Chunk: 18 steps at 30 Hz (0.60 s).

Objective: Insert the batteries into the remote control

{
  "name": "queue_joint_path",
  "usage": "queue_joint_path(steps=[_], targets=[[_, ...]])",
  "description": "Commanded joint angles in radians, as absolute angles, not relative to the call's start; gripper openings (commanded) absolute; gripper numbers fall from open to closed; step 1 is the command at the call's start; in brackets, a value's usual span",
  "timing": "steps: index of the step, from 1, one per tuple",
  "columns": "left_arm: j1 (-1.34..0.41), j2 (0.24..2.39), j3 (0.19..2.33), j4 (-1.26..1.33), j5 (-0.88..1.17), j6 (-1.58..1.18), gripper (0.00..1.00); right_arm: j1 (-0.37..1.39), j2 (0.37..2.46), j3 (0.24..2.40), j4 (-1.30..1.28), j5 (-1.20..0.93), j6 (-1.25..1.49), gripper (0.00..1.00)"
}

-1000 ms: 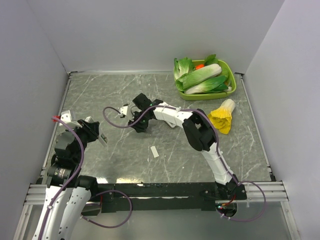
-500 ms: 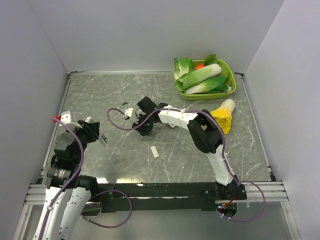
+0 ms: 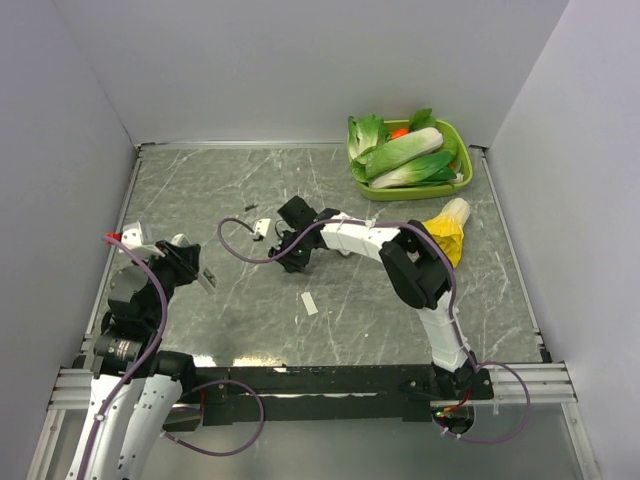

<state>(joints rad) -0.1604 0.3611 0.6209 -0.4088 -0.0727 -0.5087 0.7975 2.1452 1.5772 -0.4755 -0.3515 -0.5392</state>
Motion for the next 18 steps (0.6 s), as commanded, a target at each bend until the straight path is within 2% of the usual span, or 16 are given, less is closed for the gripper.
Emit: queue_joint_path(steps=[1,7,12,18], targets=[[-0.153,0.348,0.617,-0.359,-0.049,-0.499,0.02,0.787,2.103,1.514,-0.562,-0.33,-0.517,0.38],[-0.153,0.348,0.614,-0.354,-0.022,-0.502,0.02,0.784,2.074,1.45,-0.535,-0.328,-0.502,0.34],[-0.153,0.342,0.598,-0.316,0.038,-0.534,0.02,0.785,2.034,1.392,-0.511,-0.33,-0.482,0.24],[-0.153,0.316,0.511,-0.178,0.215,-0.647,0.02,0.788,1.968,1.277,-0.43,-0.362,-0.425,0.12]])
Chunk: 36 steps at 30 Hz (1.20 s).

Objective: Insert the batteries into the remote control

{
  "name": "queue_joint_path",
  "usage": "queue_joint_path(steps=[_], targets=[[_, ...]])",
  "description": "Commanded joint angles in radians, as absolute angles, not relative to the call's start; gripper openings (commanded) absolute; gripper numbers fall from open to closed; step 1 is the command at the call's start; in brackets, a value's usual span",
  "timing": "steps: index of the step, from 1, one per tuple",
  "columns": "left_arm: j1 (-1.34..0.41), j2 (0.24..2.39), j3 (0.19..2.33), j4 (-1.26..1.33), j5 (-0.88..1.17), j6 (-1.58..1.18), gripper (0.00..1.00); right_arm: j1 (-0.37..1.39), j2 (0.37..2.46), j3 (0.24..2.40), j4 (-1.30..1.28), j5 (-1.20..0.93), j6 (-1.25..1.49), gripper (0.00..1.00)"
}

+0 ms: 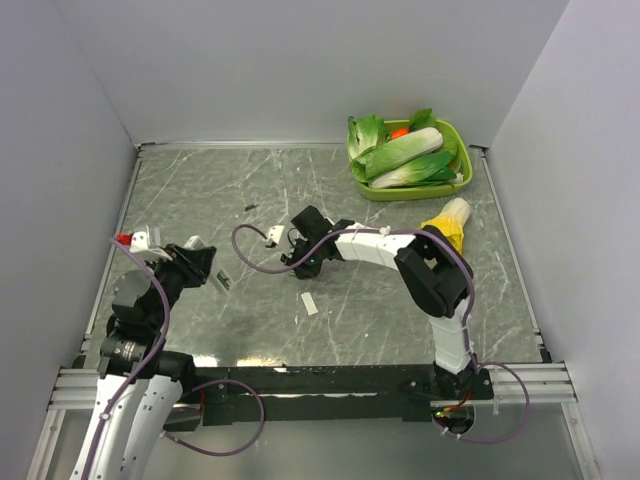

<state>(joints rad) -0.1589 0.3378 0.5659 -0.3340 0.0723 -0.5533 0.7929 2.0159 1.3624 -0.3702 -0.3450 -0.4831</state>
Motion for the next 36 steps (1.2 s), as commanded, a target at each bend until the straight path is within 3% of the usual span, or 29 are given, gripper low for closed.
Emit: queue_joint_path(steps=[1,5,18,28,36], targets=[[-0.153,0.305,0.49,-0.143,0.242,-0.672,0.02,0.788,1.961,1.267,-0.42,-0.362,-0.417,0.1],[-0.153,0.265,0.361,0.056,0.394,-0.831,0.02,0.788,1.915,1.217,-0.374,-0.344,-0.359,0.0],[-0.153,0.193,0.002,0.59,0.476,-1.074,0.02,0.79,1.603,0.984,-0.131,-0.281,-0.104,0.0],[-0.153,0.317,-0.094,0.738,0.433,-1.098,0.02,0.911,1.329,0.966,-0.147,-0.164,0.073,0.0],[-0.153,0.302,-0.117,0.651,0.35,-1.094,0.02,1.074,1.328,1.115,-0.273,-0.008,0.13,0.0]])
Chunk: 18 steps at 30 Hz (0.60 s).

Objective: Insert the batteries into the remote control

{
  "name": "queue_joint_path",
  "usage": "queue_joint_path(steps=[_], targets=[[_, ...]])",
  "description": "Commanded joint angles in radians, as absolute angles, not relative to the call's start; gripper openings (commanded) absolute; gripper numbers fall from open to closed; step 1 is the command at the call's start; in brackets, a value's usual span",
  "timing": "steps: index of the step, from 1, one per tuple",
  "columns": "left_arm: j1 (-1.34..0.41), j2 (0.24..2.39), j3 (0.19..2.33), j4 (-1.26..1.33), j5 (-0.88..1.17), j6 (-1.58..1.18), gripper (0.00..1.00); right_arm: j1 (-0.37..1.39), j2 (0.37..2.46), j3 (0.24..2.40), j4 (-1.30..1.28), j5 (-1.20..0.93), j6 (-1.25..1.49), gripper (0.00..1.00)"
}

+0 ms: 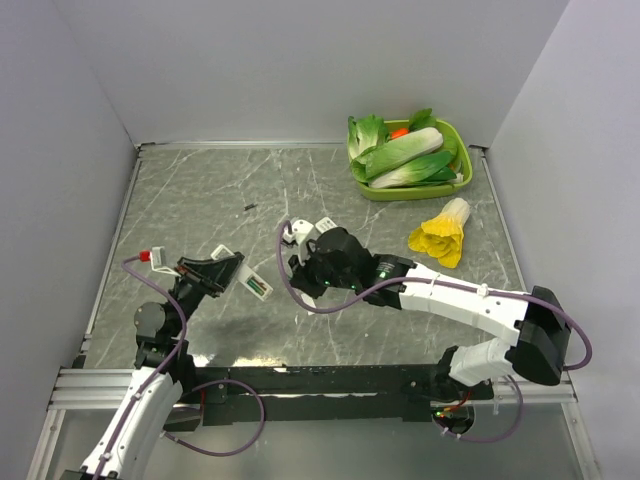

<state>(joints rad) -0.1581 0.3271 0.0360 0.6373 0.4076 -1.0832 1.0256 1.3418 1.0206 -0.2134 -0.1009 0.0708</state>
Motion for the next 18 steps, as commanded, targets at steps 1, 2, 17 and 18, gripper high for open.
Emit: queue_joint_path(steps=[1,2,17,18], targets=[[-0.153,0.298,-0.118,0.631,0.344,-1.094,0.02,1.083,1.338,1.126,-0.282,-0.002,0.144,0.0],[-0.153,0.295,-0.117,0.585,0.33,-1.094,0.02,1.094,1.344,1.147,-0.304,-0.002,0.153,0.0],[-0.156,0.301,-0.175,0.617,0.282,-1.204,0.02,1.175,1.591,1.505,-0.635,0.064,0.206,0.0],[-0.158,0.299,-0.176,0.612,0.278,-1.212,0.02,1.178,1.609,1.518,-0.646,0.066,0.196,0.0]])
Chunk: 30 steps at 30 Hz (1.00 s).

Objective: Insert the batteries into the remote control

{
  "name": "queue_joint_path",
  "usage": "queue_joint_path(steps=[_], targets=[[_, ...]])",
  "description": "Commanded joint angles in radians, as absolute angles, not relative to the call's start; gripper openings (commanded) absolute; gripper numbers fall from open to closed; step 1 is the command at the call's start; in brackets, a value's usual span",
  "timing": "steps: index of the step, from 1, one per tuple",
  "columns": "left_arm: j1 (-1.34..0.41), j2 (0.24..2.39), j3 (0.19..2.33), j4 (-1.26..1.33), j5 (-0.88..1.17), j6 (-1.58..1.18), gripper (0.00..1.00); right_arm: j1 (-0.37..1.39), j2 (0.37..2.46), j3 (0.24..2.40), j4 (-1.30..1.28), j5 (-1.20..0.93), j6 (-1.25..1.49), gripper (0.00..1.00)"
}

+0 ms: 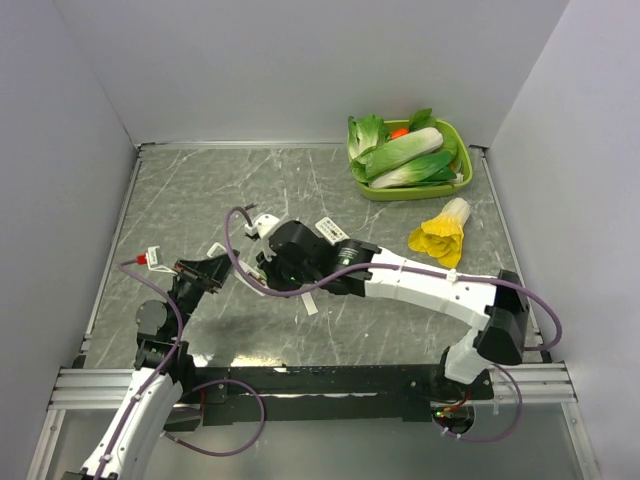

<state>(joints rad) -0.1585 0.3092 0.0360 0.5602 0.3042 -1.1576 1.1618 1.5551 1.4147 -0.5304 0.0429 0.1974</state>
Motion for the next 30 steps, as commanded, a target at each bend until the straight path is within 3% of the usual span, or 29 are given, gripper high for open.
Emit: queue_joint_path(steps=[1,30], targets=[[-0.16,0.298,-0.176,0.603,0.275,-1.224,0.02,1.181,1.618,1.547,-0.672,0.066,0.195,0.0],[-0.187,0.31,-0.175,0.572,0.268,-1.342,0.02,1.201,1.772,1.781,-0.85,0.114,0.15,0.0]])
